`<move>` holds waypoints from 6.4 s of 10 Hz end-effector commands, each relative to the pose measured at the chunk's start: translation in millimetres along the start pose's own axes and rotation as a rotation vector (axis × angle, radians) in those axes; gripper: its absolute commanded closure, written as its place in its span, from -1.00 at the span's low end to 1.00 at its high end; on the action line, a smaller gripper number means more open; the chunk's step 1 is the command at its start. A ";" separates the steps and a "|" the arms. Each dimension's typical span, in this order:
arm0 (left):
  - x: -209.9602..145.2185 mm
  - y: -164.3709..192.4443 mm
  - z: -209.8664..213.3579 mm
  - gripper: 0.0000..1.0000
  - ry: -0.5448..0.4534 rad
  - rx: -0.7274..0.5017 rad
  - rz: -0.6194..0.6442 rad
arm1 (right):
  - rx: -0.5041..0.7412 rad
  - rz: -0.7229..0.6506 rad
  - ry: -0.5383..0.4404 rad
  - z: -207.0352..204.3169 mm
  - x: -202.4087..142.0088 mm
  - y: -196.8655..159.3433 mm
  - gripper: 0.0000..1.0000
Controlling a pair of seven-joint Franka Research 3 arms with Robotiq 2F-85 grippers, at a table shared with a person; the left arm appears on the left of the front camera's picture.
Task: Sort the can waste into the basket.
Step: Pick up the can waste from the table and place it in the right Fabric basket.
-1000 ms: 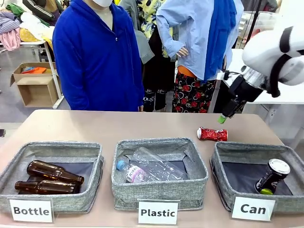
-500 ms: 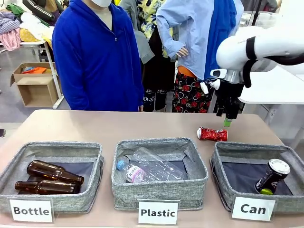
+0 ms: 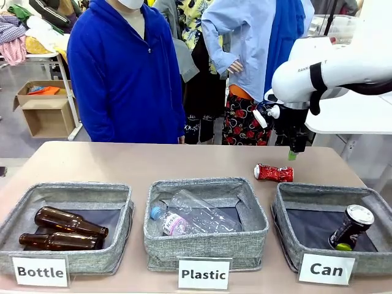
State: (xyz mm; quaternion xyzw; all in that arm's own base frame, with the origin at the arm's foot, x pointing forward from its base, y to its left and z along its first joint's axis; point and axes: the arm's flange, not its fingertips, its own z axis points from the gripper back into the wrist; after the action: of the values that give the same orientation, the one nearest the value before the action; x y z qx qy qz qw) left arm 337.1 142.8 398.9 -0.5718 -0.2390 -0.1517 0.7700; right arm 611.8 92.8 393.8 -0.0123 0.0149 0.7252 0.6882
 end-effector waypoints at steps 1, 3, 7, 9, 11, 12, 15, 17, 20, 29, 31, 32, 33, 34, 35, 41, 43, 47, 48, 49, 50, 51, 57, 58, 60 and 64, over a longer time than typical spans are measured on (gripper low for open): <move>-1.9 -3.5 -0.9 -1.00 0.002 0.009 0.008 | -0.008 -0.118 -0.076 -16.2 12.4 3.2 -1.00; -1.9 -3.5 -0.9 -1.00 0.002 0.009 0.008 | 0.027 -0.176 -0.125 -40.0 16.6 2.5 -1.00; -1.9 -3.5 -0.9 -1.00 0.002 0.009 0.008 | 0.076 -0.261 -0.114 -86.6 16.5 -12.5 -1.00; -1.9 -3.5 -0.9 -1.00 0.002 0.009 0.008 | 0.074 -0.279 -0.103 -97.3 12.0 -16.0 -1.00; -1.9 -3.5 -0.9 -1.00 0.002 0.009 0.008 | 0.097 -0.290 -0.113 -103.3 8.7 -17.9 -1.00; -1.9 -3.5 -0.9 -1.00 0.002 0.009 0.008 | 0.094 -0.282 -0.102 -104.3 7.6 -16.6 -1.00; -1.9 -3.5 -0.9 -1.00 0.002 0.009 0.008 | 0.096 -0.287 -0.090 -105.2 2.1 -12.9 0.77; -1.9 -3.5 -0.9 -1.00 0.002 0.009 0.008 | 0.095 -0.296 -0.098 -103.9 2.0 -11.3 1.00; -1.9 -3.5 -0.9 -1.00 0.002 0.009 0.008 | 0.092 -0.304 -0.089 -97.8 3.1 -6.7 1.00; -1.9 -3.5 -0.9 -1.00 0.002 0.009 0.008 | 0.123 -0.134 0.044 41.2 17.0 112.2 1.00; -1.9 -3.5 -0.9 -1.00 0.002 0.009 0.008 | 0.246 -0.018 -0.007 35.2 -2.6 143.6 1.00; -1.9 -3.5 -0.9 -1.00 0.002 0.009 0.008 | 0.268 0.004 -0.026 32.1 -18.6 157.4 1.00; -1.9 -3.5 -0.9 -1.00 0.002 0.009 0.008 | 0.257 -0.003 -0.044 20.0 -28.6 165.6 1.00; -1.9 -3.5 -0.9 -1.00 0.002 0.009 0.008 | 0.254 -0.011 -0.048 14.0 -35.4 169.3 1.00; -1.9 -3.5 -0.9 -1.00 0.002 0.009 0.008 | 0.247 -0.012 -0.048 10.8 -39.9 172.1 1.00; -1.9 -3.5 -0.9 -1.00 0.002 0.009 0.008 | 0.276 -0.029 -0.066 5.1 -45.3 167.6 -0.30; -1.9 -3.5 -0.9 -1.00 0.002 0.009 0.008 | 0.287 -0.023 -0.078 3.2 -45.8 166.2 -1.00; -1.9 -3.5 -0.9 -1.00 0.002 0.009 0.008 | 0.293 -0.046 -0.113 1.7 -46.8 163.8 -1.00; -1.9 -3.5 -0.9 -1.00 0.002 0.009 0.008 | 0.290 -0.055 -0.177 2.2 -48.5 161.6 -1.00; -1.9 -3.5 -0.9 -1.00 0.002 0.009 0.008 | 0.288 -0.056 -0.262 2.6 -51.1 157.5 -1.00; -1.9 -3.5 -0.9 -1.00 0.002 0.009 0.008 | 0.309 -0.087 -0.382 5.2 -54.0 152.0 -1.00; -1.9 -3.5 -0.9 -1.00 0.002 0.009 0.008 | 0.303 -0.188 -0.559 10.5 -52.4 147.1 -1.00; -1.9 -3.5 -0.9 -1.00 0.002 0.009 0.008 | 0.387 -0.295 -1.344 23.0 -66.0 114.3 -1.00; -1.9 -3.5 -0.9 -1.00 0.002 0.009 0.008 | 0.505 -0.367 -1.420 14.0 -70.3 106.3 -1.00; -1.9 -3.5 -0.9 -1.00 0.002 0.009 0.008 | 0.737 -0.384 -1.371 -12.8 -69.1 99.7 -1.00; -1.9 -3.5 -0.9 -1.00 0.002 0.009 0.008 | 0.512 -0.321 -1.402 5.6 -65.8 120.2 -1.00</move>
State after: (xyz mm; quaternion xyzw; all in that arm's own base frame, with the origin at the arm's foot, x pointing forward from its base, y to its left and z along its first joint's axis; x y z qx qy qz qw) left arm 336.9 143.0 399.0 -0.5716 -0.2394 -0.1514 0.7701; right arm 502.1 17.0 404.4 0.6212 -0.2490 0.4235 0.6105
